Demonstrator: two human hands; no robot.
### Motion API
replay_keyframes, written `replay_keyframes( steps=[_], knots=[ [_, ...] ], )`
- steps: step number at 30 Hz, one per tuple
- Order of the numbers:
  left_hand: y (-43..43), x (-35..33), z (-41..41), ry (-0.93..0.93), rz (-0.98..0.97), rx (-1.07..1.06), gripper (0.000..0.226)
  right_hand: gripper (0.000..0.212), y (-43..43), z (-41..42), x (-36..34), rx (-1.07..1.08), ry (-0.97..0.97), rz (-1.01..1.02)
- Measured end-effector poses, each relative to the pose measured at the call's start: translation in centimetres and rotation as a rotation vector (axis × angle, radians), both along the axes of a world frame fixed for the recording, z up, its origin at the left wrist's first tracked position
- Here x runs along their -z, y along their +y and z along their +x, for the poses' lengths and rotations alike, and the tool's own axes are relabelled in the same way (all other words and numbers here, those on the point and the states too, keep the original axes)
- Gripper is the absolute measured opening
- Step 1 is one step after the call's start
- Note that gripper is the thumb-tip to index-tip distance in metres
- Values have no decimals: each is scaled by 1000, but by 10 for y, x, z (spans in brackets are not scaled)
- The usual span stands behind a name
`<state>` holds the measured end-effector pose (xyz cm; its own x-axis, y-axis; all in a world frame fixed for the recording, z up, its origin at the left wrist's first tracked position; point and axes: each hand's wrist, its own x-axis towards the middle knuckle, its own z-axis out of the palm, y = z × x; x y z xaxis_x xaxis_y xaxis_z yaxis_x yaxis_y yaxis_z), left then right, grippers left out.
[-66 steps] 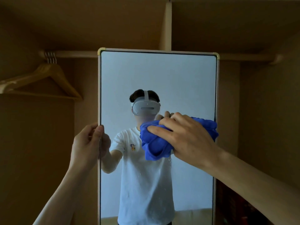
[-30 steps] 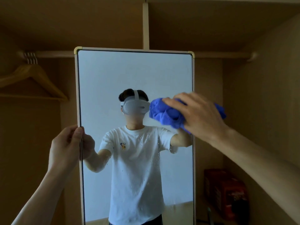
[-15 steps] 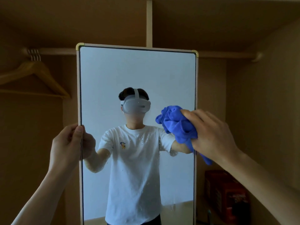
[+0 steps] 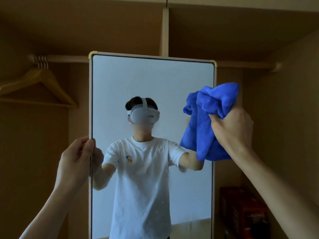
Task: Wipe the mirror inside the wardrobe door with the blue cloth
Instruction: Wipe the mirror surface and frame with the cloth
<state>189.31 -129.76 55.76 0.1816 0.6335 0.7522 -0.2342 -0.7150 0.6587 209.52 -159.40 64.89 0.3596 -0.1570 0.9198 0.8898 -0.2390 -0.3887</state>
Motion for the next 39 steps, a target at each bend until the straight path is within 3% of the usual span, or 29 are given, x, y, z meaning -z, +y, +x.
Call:
replay_keyframes(
  steps=[12, 20, 26, 30, 39],
  knots=[
    [-11, -3, -4, 40, -38, 93, 38, 48, 36, -13, 0, 213, 0, -83],
    [-6, -3, -4, 34, -86, 141, 34, 36, 70, -56, -7, 248, -63, -195],
    [-3, -4, -8, 58, -10, 97, 29, 58, 114, -91, -4, 257, -101, -242],
    [1, -4, -6, 54, -7, 102, 21, 62, 137, -111, -2, 270, -156, -283],
    [7, -1, -9, 121, 19, 161, 31, 79, 174, -142, 11, 277, -275, -419]
  ],
)
